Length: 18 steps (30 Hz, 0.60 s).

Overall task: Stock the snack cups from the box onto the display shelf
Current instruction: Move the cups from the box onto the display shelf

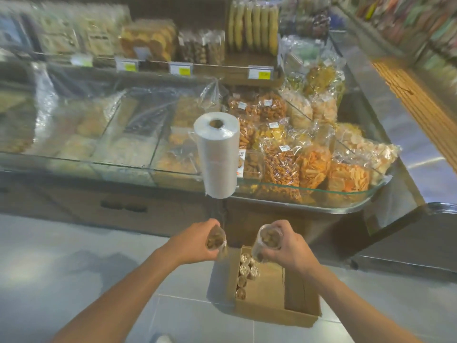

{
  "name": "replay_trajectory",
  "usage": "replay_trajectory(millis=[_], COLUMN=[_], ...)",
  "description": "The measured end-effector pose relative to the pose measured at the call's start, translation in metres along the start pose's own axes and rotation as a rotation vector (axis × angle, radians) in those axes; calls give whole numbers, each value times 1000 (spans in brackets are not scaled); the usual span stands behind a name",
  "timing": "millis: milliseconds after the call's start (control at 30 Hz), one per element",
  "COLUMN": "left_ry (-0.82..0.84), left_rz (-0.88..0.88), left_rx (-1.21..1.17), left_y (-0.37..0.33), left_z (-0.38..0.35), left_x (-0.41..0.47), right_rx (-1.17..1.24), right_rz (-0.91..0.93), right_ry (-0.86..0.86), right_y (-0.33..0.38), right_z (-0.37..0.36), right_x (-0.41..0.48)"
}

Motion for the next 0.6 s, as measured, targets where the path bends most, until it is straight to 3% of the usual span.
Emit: replay_trajectory(millis=[600], left_ry=[-263], left_rz=[118], left_rx=[-94], left_y=[273], left_z=[154], left_x=[-172], right_rx=[-6], right_rz=[162], right_ry=[54], right_y=[294], right_z=[-191], right_x=[90])
Point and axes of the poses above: each hand's wrist, its own x-axis towards the middle knuckle, its own z-axis out of the back of the hand, y = z × x, the point moved 6 cm from there along x, towards the middle knuckle, and after that the axes turned 8 degrees about y, right-handed, at the moved point
